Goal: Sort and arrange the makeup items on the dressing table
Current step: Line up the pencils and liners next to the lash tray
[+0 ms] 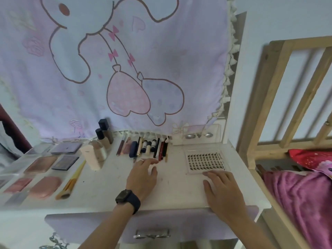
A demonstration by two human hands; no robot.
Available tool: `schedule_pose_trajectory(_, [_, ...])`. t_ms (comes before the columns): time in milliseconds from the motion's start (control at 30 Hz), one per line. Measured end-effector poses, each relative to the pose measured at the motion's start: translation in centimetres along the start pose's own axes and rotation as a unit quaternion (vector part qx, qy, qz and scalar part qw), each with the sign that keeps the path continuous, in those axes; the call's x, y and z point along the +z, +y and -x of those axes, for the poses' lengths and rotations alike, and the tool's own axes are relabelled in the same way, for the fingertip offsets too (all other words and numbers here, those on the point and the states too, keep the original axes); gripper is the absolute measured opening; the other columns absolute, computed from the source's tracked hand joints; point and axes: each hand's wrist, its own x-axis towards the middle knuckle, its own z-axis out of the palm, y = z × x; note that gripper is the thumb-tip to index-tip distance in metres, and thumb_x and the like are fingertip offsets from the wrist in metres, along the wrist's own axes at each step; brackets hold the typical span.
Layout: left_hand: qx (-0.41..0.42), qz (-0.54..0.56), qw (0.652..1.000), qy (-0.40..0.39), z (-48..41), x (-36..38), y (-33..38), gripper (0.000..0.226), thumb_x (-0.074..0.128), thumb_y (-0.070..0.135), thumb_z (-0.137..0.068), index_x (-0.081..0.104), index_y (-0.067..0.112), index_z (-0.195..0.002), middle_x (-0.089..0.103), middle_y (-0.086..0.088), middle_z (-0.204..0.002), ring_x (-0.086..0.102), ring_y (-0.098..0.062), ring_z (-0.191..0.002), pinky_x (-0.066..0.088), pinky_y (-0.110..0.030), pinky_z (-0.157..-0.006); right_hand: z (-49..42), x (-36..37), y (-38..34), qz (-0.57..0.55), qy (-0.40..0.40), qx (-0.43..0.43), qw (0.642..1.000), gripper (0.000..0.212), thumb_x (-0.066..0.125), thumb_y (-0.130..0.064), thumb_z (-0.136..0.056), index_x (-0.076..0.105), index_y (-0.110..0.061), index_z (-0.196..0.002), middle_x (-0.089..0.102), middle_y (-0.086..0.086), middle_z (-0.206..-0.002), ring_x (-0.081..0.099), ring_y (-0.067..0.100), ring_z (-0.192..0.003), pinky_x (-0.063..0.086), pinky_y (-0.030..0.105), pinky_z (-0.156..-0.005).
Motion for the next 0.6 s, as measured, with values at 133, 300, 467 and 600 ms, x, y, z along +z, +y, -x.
schedule_pose_trajectory(133, [0.021, -0.149, 0.988, -0.029, 2.1, -2.2, -4.0, 0.036, 0.046, 0.031, -0.099, 0.057, 0.033, -0.133, 0.055, 0.009, -0.138, 0.045, -0.015, -0.130, 0.037, -0.031, -0.107, 0.1, 1.3, -4.9, -0.051, -0.044, -0.008, 0.998, 0.024, 0.079, -0.013, -0.083, 0.074, -0.015, -0.107, 0.072, -0.004, -0.102, 0.060, 0.019, -0.101, 0.059, 0.035, -0.079])
schedule_pose_trajectory(300, [0.030, -0.148, 0.984, -0.090, 3.4, -3.0, -6.9, 0.049, 0.031, 0.044, -0.103, 0.038, 0.034, -0.150, 0.033, 0.001, -0.159, 0.026, -0.017, -0.148, 0.016, -0.035, -0.121, -4.6, 3.8, -9.1, -0.032, -0.133, 0.035, 0.990, 0.032, 0.053, -0.032, -0.100, 0.065, -0.019, -0.128, 0.068, -0.001, -0.116, 0.061, 0.021, -0.108, 0.050, 0.035, -0.093])
schedule_pose_trajectory(467, [0.033, -0.148, 0.984, -0.099, 3.3, -2.7, -6.8, 0.052, 0.028, 0.044, -0.102, 0.032, 0.035, -0.152, 0.027, 0.000, -0.162, 0.018, -0.018, -0.150, 0.012, -0.041, -0.123, -10.4, 6.8, -10.7, 0.069, -0.230, 0.073, 0.968, 0.038, 0.043, -0.041, -0.103, 0.060, -0.012, -0.121, 0.064, 0.007, -0.112, 0.061, 0.024, -0.101, 0.043, 0.033, -0.079])
schedule_pose_trajectory(600, [0.030, -0.136, 0.985, -0.100, 3.4, -2.7, -7.2, 0.054, 0.028, 0.045, -0.100, 0.032, 0.034, -0.152, 0.026, 0.000, -0.163, 0.017, -0.018, -0.151, 0.008, -0.040, -0.123, -12.2, 8.7, -11.2, 0.102, -0.280, 0.099, 0.949, 0.037, 0.048, -0.045, -0.099, 0.059, -0.010, -0.100, 0.063, 0.013, -0.106, 0.060, 0.032, -0.097, 0.045, 0.035, -0.077])
